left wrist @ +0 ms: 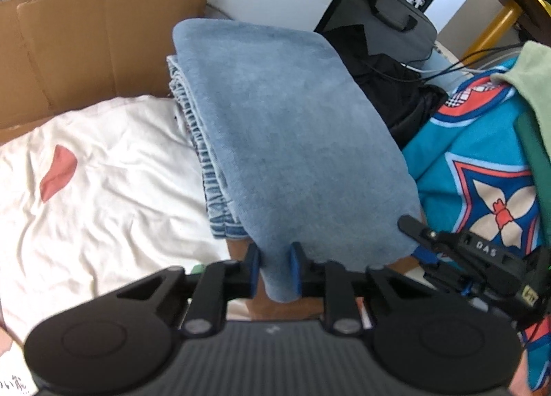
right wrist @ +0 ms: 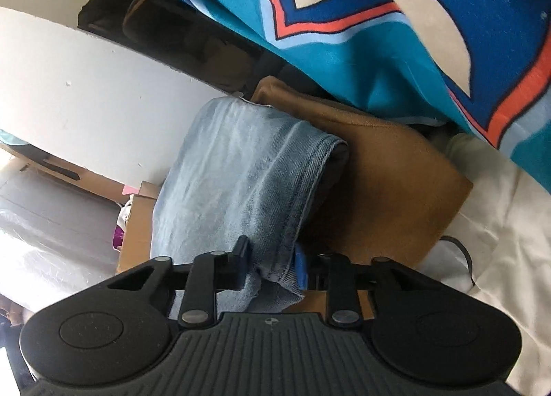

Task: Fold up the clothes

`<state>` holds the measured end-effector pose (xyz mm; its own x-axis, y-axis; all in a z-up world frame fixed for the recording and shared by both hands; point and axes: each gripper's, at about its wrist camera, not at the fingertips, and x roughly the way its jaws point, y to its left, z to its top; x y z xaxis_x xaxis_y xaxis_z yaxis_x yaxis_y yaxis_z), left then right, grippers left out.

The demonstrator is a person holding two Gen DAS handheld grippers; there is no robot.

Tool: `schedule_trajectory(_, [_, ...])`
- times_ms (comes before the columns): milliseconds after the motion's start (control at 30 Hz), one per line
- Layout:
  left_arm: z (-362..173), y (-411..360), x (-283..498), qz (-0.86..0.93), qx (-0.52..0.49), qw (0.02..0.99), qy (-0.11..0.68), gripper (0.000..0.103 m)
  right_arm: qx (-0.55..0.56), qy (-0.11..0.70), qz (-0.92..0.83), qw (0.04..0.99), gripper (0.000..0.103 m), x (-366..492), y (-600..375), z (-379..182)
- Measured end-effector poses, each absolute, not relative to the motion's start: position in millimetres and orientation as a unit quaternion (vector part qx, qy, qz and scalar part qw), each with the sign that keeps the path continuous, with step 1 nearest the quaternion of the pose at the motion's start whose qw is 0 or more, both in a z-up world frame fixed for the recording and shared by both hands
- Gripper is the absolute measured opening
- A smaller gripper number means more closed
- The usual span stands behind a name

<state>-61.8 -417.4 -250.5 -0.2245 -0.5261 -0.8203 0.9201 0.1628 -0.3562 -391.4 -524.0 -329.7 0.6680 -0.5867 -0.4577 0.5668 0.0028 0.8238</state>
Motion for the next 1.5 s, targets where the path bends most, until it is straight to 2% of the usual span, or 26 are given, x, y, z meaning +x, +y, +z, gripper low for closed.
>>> schedule_trajectory(33, [-249.2, -415.3, -61.0, -0.611, 0.205, 0.588, 0.489, 0.015, 0.578, -0.009, -0.407, 0.707, 0.025, -391.0, -523.0, -329.1])
schedule_trajectory(67, [-248.3, -413.2, -60.4, -0.606, 0.211, 0.587, 0.494, 0.003, 0.579, -0.009, -0.407, 0.706, 0.025, -390.5, -521.9, -328.4])
schedule_trajectory(100, [-247.8, -410.6, -59.7, -0.598, 0.219, 0.586, 0.501, 0.001, 0.581, -0.009, -0.407, 0.705, 0.025, -390.5, -520.9, -327.4])
schedule_trajectory(300, [-232.8, -396.9, -62.7, -0.582, 0.249, 0.586, 0.506, 0.003, 0.595, -0.009, -0.411, 0.69, 0.029, -403.6, -504.4, -310.8])
schedule_trajectory(400, [-220.6, -395.7, -65.3, -0.578, 0.263, 0.595, 0.493, 0.013, 0.593, -0.009, -0.413, 0.691, 0.036, -405.5, -497.7, -303.7])
schedule_trajectory(433, [-216.7, -395.5, -65.6, -0.575, 0.267, 0.599, 0.489, 0.021, 0.591, -0.007, -0.415, 0.692, 0.036, -405.3, -496.0, -301.4])
schedule_trajectory(467, [-213.3, -395.2, -65.4, -0.573, 0.27, 0.603, 0.485, 0.03, 0.584, 0.0, -0.421, 0.694, 0.042, -403.7, -495.1, -299.1])
schedule_trajectory(500, [-209.9, -395.0, -65.1, -0.57, 0.273, 0.606, 0.482, 0.036, 0.577, 0.006, -0.429, 0.695, 0.053, -402.0, -494.4, -297.0])
schedule_trajectory(567, [-204.8, -394.8, -65.2, -0.564, 0.278, 0.615, 0.476, 0.067, 0.57, 0.009, -0.442, 0.693, 0.065, -407.0, -494.4, -294.3])
schedule_trajectory(633, [-200.7, -395.2, -64.5, -0.555, 0.284, 0.625, 0.47, 0.079, 0.566, 0.008, -0.456, 0.687, 0.079, -408.4, -491.6, -295.2])
schedule_trajectory(667, [-198.9, -395.3, -64.3, -0.55, 0.288, 0.629, 0.468, 0.082, 0.565, 0.01, -0.463, 0.682, 0.089, -408.6, -490.4, -296.5])
schedule_trajectory(700, [-197.5, -395.4, -64.5, -0.547, 0.292, 0.63, 0.467, 0.083, 0.566, 0.019, -0.469, 0.678, 0.093, -406.9, -490.4, -298.2])
schedule_trajectory(767, [-195.3, -394.7, -63.7, -0.543, 0.299, 0.63, 0.468, 0.089, 0.565, 0.048, -0.478, 0.671, 0.093, -400.2, -493.0, -300.4])
schedule_trajectory(900, [-191.3, -386.6, -58.8, -0.534, 0.297, 0.629, 0.479, 0.089, 0.562, 0.094, -0.482, 0.665, 0.093, -390.6, -495.2, -303.9])
schedule_trajectory(1100, [-176.6, -363.9, -51.1, -0.529, 0.305, 0.637, 0.472, 0.092, 0.555, 0.113, -0.475, 0.673, 0.095, -380.3, -491.2, -301.3])
schedule_trajectory(1500, [-148.3, -283.9, 11.1, -0.467, 0.285, 0.667, 0.505, 0.093, 0.527, 0.179, -0.46, 0.691, 0.098, -352.0, -483.2, -291.9])
